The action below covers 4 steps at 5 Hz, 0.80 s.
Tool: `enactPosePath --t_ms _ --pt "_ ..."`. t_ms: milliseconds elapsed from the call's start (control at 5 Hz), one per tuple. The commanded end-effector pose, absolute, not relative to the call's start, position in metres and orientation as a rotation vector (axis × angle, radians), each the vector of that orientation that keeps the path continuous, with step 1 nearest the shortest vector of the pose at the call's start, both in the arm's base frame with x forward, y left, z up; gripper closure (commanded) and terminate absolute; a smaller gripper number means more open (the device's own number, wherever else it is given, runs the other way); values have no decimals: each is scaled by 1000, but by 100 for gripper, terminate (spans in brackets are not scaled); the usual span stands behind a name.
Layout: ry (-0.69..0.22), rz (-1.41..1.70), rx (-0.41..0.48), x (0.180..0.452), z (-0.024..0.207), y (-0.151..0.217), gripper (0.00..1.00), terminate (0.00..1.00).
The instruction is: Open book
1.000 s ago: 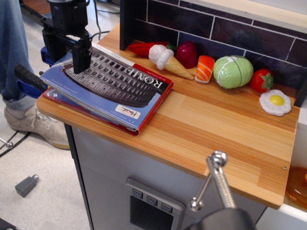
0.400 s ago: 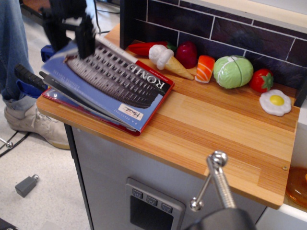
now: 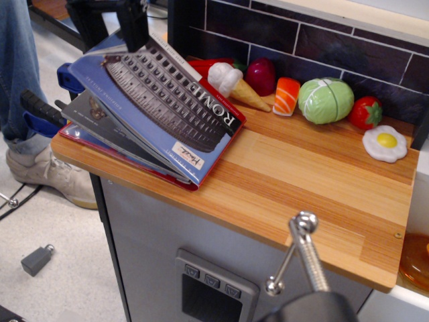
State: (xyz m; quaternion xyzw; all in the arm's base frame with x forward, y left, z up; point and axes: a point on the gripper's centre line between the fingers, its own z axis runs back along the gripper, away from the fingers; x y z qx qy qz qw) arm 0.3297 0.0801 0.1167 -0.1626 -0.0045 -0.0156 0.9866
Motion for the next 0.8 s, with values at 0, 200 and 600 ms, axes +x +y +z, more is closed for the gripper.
enactPosePath --t_ms 0,200,600 --pt "-17 -104 -432 313 149 19 0 0" --pt "-2 -137 -469 301 153 -4 0 0" --pt "6 -148 -538 307 169 -50 0 0"
